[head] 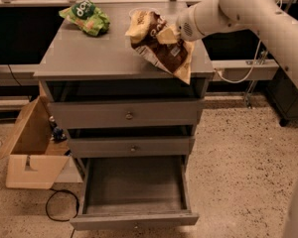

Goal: Place brown chip bag into bottom drawer

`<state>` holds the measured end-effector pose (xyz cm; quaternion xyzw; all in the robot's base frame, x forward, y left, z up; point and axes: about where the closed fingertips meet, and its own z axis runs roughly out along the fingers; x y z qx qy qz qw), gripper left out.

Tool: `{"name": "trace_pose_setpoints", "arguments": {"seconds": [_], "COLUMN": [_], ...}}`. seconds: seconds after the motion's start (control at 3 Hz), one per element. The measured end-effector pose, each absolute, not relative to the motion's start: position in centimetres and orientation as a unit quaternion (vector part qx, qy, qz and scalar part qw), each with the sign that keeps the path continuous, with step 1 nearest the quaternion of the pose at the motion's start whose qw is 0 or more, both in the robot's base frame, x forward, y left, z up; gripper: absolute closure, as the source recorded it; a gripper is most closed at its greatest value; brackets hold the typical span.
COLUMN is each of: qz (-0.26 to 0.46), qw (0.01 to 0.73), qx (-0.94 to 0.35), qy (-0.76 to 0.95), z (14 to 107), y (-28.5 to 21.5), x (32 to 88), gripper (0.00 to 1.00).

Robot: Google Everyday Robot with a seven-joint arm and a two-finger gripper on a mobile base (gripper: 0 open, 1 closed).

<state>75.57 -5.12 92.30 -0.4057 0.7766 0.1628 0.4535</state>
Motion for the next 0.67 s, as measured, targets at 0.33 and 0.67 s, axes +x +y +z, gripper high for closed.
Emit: {"name": "trace_pose_setpoints", "arguments": {"seconds": [0.33,0.67], "qz": [0.135,0.132], "qw": [0.459,0.399], "qx": [-0.379,-0.381], "qy": [0.792,0.824], "z": [93.9,91.7], "y": [-10.0,-11.8], "x": [70.9,64.8], "gripper": [1.00,1.00]}}
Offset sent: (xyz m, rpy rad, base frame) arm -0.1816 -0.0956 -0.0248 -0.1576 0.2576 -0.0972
